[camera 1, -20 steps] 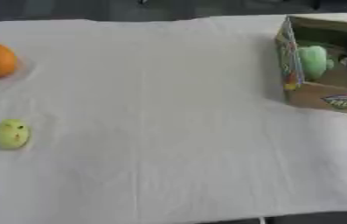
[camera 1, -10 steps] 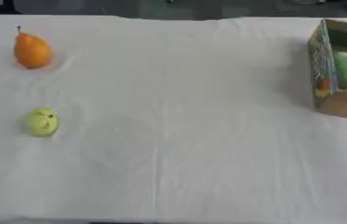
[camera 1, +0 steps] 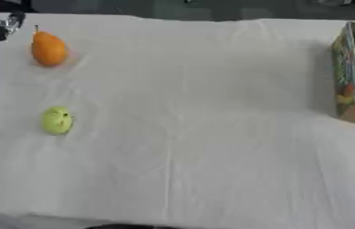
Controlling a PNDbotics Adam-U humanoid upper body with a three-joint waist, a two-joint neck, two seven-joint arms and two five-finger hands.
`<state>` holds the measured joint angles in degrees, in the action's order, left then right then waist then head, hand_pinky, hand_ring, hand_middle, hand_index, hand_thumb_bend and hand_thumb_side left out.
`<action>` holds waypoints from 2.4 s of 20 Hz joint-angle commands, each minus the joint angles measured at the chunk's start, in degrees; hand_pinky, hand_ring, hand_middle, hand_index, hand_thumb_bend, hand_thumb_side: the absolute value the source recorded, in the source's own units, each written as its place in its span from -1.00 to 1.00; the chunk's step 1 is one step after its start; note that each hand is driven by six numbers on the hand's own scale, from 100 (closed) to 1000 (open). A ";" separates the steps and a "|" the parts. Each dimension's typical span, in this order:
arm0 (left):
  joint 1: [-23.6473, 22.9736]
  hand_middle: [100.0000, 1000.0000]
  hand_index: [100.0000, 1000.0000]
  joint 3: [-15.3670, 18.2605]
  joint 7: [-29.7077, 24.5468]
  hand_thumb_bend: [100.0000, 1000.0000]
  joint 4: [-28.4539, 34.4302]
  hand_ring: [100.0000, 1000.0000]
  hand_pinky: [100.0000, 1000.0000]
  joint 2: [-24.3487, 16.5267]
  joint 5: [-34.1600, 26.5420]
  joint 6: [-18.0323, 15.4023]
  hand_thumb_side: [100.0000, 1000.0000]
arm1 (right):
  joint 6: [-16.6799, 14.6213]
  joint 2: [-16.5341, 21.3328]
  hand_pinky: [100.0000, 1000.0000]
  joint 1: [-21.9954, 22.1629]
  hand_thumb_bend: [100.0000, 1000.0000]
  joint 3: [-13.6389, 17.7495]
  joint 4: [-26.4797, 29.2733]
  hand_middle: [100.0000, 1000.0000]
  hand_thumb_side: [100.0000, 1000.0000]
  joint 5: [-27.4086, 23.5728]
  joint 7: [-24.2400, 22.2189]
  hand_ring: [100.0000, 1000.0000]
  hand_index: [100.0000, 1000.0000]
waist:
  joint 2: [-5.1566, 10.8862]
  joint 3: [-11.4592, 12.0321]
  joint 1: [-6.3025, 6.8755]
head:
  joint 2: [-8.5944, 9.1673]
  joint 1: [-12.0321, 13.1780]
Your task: Pick up the objects with one hand, pass them to the other hand, and then place them into the box on the other side of the table.
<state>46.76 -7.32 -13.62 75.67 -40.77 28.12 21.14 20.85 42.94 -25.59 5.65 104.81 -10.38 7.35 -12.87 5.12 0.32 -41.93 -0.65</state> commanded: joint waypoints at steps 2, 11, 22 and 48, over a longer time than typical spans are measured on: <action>6.22 0.40 0.68 -0.20 -7.95 -0.07 -8.90 0.48 0.42 -0.16 2.82 -2.50 -0.42 | 0.76 0.11 1.00 -1.36 -1.00 -0.31 2.13 0.67 -0.22 -0.05 -1.32 1.00 0.96 | 0.59 -0.20 0.08 | 1.04 0.26; 16.32 0.46 0.71 2.21 -14.59 0.18 -26.56 0.56 0.50 5.49 15.27 -2.25 -0.43 | 1.53 -1.58 1.00 -2.47 -1.00 -1.16 2.70 0.65 -0.18 0.67 -2.26 1.00 0.96 | -0.55 -1.25 -0.31 | 2.82 0.87; 20.50 0.47 0.70 6.41 -11.04 0.30 -34.55 0.59 0.53 8.75 29.30 5.17 -0.66 | 1.86 -2.99 1.00 -3.37 -1.00 -2.24 3.17 0.64 -0.17 1.70 -3.19 1.00 0.94 | -2.28 -2.22 -0.56 | 4.13 4.07; 19.19 0.25 0.17 8.36 -7.69 -0.62 -38.58 0.44 0.34 10.48 31.63 12.49 -1.00 | 2.13 -4.06 1.00 -2.87 -1.00 -2.50 2.54 0.62 -0.14 2.75 -3.21 1.00 0.96 | -3.06 -3.00 -0.66 | 4.16 7.91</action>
<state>65.16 0.62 -21.51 36.73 -29.34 59.35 33.41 22.95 37.98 -28.06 2.74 106.77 -7.85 4.10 -17.05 2.16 -0.39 -38.10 7.03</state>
